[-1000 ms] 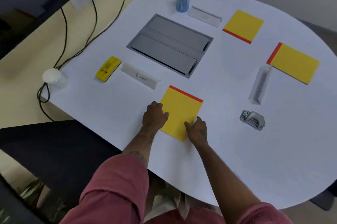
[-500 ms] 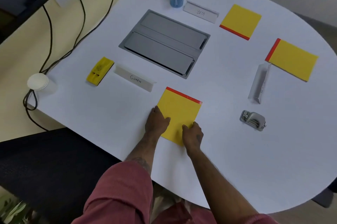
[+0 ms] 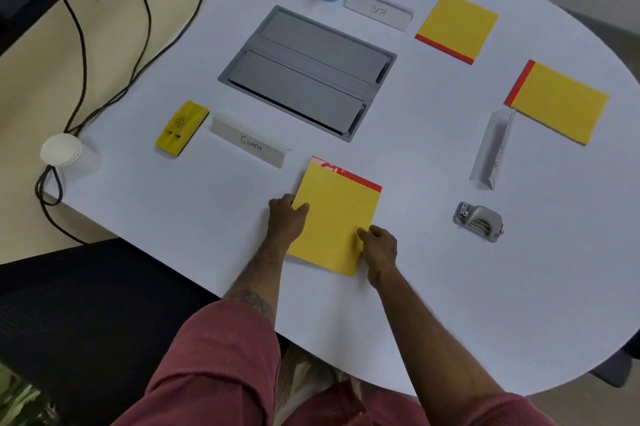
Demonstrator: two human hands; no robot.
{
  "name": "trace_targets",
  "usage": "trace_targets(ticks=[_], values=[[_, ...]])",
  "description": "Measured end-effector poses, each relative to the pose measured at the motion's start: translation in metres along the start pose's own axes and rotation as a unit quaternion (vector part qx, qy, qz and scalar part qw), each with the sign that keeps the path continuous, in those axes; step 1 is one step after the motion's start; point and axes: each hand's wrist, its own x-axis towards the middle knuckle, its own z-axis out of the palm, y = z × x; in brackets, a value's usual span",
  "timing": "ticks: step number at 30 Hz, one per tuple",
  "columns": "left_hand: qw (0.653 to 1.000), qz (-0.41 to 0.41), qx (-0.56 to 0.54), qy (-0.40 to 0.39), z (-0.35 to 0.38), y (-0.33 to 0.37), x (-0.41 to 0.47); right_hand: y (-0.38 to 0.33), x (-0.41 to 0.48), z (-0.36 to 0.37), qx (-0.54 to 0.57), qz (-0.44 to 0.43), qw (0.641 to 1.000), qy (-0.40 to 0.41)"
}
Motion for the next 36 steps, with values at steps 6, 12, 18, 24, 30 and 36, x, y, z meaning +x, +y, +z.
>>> trace_targets(ticks=[6,12,18,24,30,36], values=[[0.998,0.05,-0.02,-0.036,-0.015,0.014,-0.01,-0.011,0.001,-0.016,0.038,-0.002,0.997,-0.065],[0.994,0.071,-0.067,-0.048,-0.047,0.046,-0.035,-0.052,-0.014,-0.038,0.074,-0.048,0.981,-0.175],[0.991,0.094,-0.1,-0.012,-0.092,0.069,-0.061,-0.103,-0.029,-0.045,0.047,-0.117,0.952,-0.28],[0.988,0.131,-0.055,0.065,-0.141,0.072,-0.065,-0.145,-0.043,-0.022,0.012,-0.167,0.923,-0.346],[0.98,0.137,-0.03,0.138,-0.179,0.057,-0.037,-0.17,-0.047,0.032,0.011,-0.184,0.914,-0.361],[0.967,0.126,0.04,0.216,-0.226,0.019,0.016,-0.198,-0.032,0.102,-0.011,-0.203,0.921,-0.332]])
